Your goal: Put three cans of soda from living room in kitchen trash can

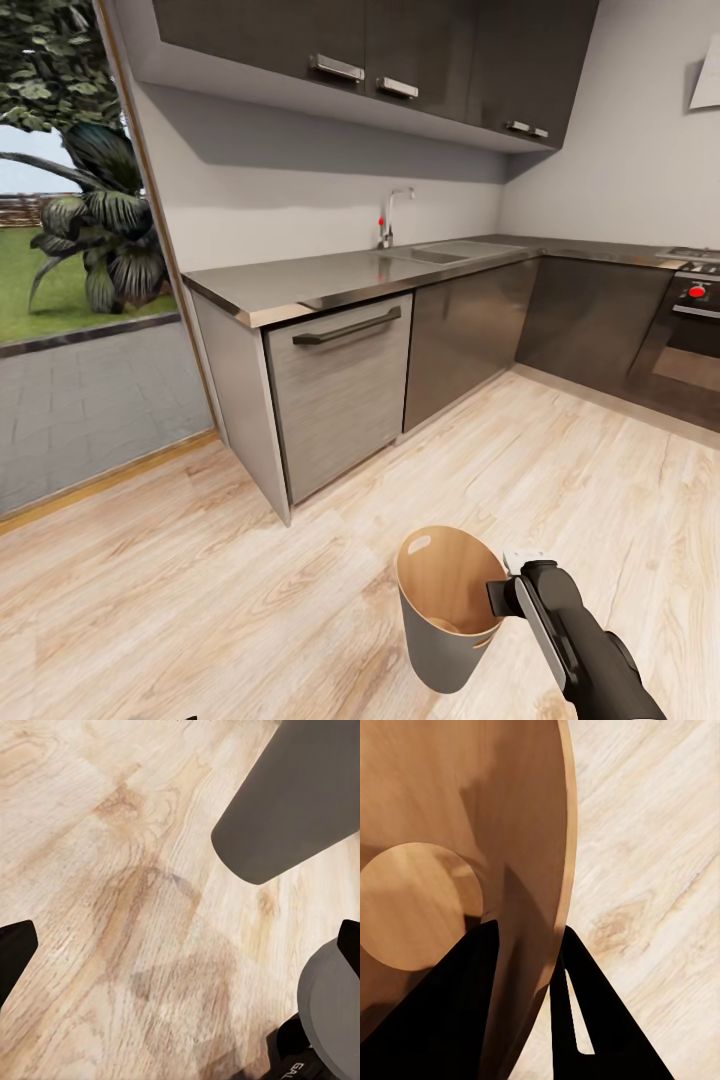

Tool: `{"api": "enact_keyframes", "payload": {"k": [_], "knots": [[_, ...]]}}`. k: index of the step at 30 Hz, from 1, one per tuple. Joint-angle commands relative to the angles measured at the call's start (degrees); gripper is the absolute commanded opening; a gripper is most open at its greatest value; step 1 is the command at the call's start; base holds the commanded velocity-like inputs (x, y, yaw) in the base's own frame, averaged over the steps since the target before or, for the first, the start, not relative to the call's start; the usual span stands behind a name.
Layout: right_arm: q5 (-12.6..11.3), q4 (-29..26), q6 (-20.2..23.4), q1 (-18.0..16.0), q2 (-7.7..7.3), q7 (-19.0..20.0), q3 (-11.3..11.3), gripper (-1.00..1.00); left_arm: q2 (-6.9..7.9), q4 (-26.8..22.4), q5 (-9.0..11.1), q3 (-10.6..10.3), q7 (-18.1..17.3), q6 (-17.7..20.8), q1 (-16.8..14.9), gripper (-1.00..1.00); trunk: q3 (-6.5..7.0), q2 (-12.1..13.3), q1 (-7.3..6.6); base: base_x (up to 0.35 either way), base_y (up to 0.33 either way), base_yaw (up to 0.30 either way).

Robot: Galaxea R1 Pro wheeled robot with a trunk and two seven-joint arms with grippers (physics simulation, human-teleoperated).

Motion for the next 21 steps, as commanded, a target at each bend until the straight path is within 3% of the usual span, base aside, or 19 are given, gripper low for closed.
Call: {"api": "enact_keyframes", "payload": {"k": [1,17,21], "knots": [[-0.69,-0.02,-0.04,-0.02,0.00,0.12,0.02,-1.00,0.00,0.00,0.00,0.00,0.00,0.00,0.00,1.00,0.01,0.00,0.00,0.000,0.000,0.000],[-0.71,0.07,-0.04,-0.02,0.01,0.12,0.06,-1.00,0.00,0.00,0.00,0.00,0.00,0.00,-0.01,1.00,0.01,0.00,0.00,0.000,0.000,0.034],[-0.69,0.07,-0.04,-0.02,0.09,0.12,0.06,-1.00,0.00,0.00,0.00,0.00,0.00,0.00,-0.01,1.00,-0.05,0.00,0.00,0.000,0.000,0.181]]}}
